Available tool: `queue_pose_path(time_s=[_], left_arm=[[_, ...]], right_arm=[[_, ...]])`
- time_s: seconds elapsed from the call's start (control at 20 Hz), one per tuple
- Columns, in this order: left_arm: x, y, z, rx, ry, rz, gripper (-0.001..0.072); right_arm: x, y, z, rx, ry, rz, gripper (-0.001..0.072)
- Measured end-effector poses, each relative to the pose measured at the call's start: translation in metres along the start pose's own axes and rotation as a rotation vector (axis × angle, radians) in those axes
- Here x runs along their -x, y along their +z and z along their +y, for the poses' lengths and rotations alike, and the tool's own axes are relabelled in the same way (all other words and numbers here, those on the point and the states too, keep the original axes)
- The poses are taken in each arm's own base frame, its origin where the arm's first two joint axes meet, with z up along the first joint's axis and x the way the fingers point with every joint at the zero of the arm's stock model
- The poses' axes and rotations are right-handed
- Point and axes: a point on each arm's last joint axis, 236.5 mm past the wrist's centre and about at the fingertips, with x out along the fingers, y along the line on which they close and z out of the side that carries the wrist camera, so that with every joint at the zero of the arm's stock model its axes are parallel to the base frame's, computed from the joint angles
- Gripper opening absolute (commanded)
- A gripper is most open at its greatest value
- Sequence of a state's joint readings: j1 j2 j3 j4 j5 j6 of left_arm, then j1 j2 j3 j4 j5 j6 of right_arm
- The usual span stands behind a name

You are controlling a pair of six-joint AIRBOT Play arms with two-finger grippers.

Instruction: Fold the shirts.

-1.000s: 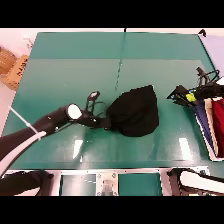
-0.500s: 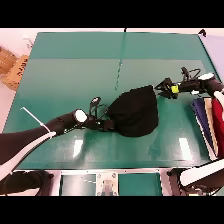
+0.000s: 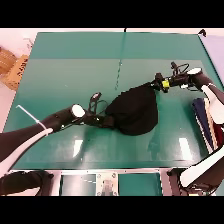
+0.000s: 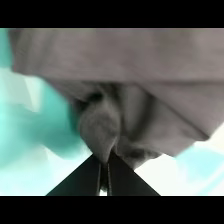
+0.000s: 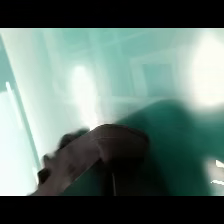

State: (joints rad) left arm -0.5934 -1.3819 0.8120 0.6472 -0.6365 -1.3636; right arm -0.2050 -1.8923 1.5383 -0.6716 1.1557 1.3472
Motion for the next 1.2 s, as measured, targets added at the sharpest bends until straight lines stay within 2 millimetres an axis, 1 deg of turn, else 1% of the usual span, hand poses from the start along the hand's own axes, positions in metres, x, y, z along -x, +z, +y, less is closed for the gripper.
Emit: queue_pose_path(time_s=[0.05,0.1,0.15,0.2,0.25,0.35,0.4,0.5,0.6,0.7,0.75,0.8,0.9,1.0,1.1,1.15,1.2], left_arm=[[0.013,0.009,-0.004,-0.013,-0.009,-0.028,0.0023],[0.031,0.022,-0.009,-0.031,-0.019,-0.075,0.0023],[0.051,0.036,-0.016,-0.048,-0.032,-0.128,0.0023],[0.076,0.052,-0.025,-0.074,-0.046,-0.189,0.0023],[0.104,0.068,-0.035,-0.099,-0.059,-0.257,0.0023],[0.166,0.098,-0.059,-0.164,-0.081,-0.407,0.0023],[0.2,0.112,-0.074,-0.205,-0.091,-0.487,0.0023],[0.263,0.129,-0.105,-0.289,-0.102,-0.622,0.0023],[0.319,0.138,-0.135,-0.382,-0.097,-0.735,0.0023],[0.365,0.141,-0.16,-0.471,-0.072,-0.826,0.0023],[0.386,0.141,-0.17,-0.51,-0.055,-0.866,0.0024],[0.403,0.14,-0.178,-0.542,-0.036,-0.896,0.0024],[0.429,0.137,-0.187,-0.594,0.012,-0.941,0.0024],[0.445,0.137,-0.184,-0.618,0.083,-0.963,0.0024],[0.449,0.142,-0.169,-0.616,0.168,-0.958,0.0024],[0.445,0.146,-0.159,-0.607,0.206,-0.94,0.0024],[0.437,0.15,-0.149,-0.596,0.236,-0.917,0.0024]], right_arm=[[0.01,0.004,0.012,0.027,0.013,-0.008,0.001],[0.024,0.007,0.027,0.061,0.026,-0.021,0.001],[0.042,0.01,0.046,0.101,0.039,-0.043,0.001],[0.061,0.011,0.065,0.143,0.049,-0.068,0.001],[0.084,0.012,0.088,0.193,0.06,-0.108,0.001],[0.134,0.005,0.134,0.295,0.077,-0.192,0.001],[0.16,-0.002,0.158,0.35,0.084,-0.241,0.0011],[0.21,-0.022,0.201,0.457,0.087,-0.341,0.001],[0.252,-0.046,0.234,0.548,0.077,-0.433,0.0011],[0.294,-0.072,0.263,0.635,0.059,-0.544,0.0011],[0.311,-0.083,0.273,0.668,0.048,-0.59,0.0011],[0.327,-0.095,0.283,0.699,0.04,-0.641,0.001],[0.354,-0.113,0.299,0.747,0.028,-0.731,0.0011],[0.368,-0.124,0.306,0.77,0.02,-0.781,0.0011],[0.369,-0.128,0.304,0.766,0.014,-0.788,0.0011],[0.365,-0.127,0.299,0.754,0.01,-0.776,0.0011],[0.356,-0.125,0.288,0.73,0.002,-0.753,0.0011]])
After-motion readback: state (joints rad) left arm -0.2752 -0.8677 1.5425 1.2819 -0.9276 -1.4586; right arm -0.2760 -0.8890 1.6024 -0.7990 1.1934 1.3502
